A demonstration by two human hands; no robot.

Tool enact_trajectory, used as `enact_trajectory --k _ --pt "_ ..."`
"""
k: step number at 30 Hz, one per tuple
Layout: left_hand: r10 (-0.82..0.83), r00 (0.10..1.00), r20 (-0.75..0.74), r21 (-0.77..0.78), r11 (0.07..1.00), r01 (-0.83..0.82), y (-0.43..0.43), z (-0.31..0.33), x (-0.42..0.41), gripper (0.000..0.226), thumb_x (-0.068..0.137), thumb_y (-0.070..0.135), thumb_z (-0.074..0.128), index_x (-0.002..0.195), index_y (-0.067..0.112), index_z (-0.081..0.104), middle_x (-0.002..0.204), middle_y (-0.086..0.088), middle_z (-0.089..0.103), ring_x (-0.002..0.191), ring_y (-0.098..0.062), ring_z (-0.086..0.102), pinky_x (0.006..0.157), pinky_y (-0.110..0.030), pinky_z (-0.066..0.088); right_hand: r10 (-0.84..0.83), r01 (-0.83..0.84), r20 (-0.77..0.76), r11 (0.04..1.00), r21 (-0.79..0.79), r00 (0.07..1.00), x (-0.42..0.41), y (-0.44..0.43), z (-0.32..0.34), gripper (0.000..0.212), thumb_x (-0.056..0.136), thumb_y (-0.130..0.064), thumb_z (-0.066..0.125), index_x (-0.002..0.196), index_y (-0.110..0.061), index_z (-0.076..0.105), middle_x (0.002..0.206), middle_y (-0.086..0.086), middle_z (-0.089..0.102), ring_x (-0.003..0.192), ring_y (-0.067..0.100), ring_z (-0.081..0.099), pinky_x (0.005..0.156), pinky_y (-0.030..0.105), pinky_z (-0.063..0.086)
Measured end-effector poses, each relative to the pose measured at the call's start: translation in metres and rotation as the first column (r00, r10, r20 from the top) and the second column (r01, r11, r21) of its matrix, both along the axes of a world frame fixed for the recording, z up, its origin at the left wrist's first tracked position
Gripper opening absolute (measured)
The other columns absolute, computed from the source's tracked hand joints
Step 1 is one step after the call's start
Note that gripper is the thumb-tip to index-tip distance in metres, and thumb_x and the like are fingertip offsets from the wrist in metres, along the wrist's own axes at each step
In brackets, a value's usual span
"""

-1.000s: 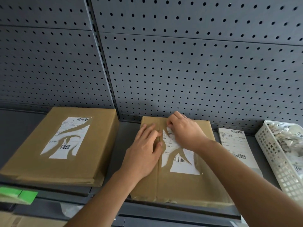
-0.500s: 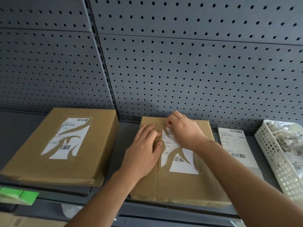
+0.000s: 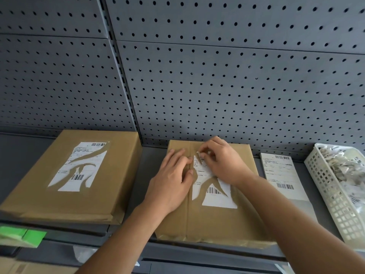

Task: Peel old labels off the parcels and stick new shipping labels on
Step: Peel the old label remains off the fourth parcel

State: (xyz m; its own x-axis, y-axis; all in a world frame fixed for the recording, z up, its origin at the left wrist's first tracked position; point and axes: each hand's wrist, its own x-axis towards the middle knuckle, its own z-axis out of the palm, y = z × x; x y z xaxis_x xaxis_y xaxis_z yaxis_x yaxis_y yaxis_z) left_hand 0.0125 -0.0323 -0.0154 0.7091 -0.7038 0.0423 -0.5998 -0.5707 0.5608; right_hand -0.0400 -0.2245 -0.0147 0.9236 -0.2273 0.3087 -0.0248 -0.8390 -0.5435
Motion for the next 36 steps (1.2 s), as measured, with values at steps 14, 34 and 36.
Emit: enact_trajectory --k 14,34,36 --pt "0.004 1.0 0.002 0.003 1.0 -0.004 0.0004 0.002 -0.0008 0.028 0.106 0.041 0.04 0.133 0.035 0.048 0.161 0.028 0.017 0.15 0.007 -0.007 0.104 -0.042 0.042 0.033 -0.033 0.049 0.999 0.003 0.998 0.0031 0.0074 0.0046 0.02 0.091 0.004 0.049 0.095 -0.013 0.061 0.085 -0.012 0.056 0.083 0.012 0.05 0.073 0.031 0.044" --pt "0.009 1.0 -0.006 -0.002 1.0 -0.009 0.0001 0.0023 -0.0017 0.028 0.106 0.04 0.04 0.132 0.036 0.048 0.161 0.027 0.017 0.15 0.006 -0.006 0.105 -0.045 0.042 0.009 -0.01 0.02 0.997 0.08 1.0 0.0001 0.0078 0.0038 0.018 0.096 0.0 0.048 0.101 -0.015 0.057 0.08 -0.01 0.057 0.077 0.004 0.05 0.067 0.02 0.04" --pt "0.01 1.0 -0.002 -0.003 1.0 -0.01 0.0002 0.0014 -0.0014 0.028 0.105 0.04 0.041 0.132 0.035 0.049 0.161 0.027 0.018 0.15 0.006 -0.006 0.104 -0.044 0.043 0.023 -0.025 0.022 0.998 0.059 0.999 0.0003 0.008 0.0033 0.021 0.093 0.004 0.047 0.098 -0.014 0.056 0.081 -0.008 0.06 0.079 0.01 0.053 0.07 0.028 0.044"
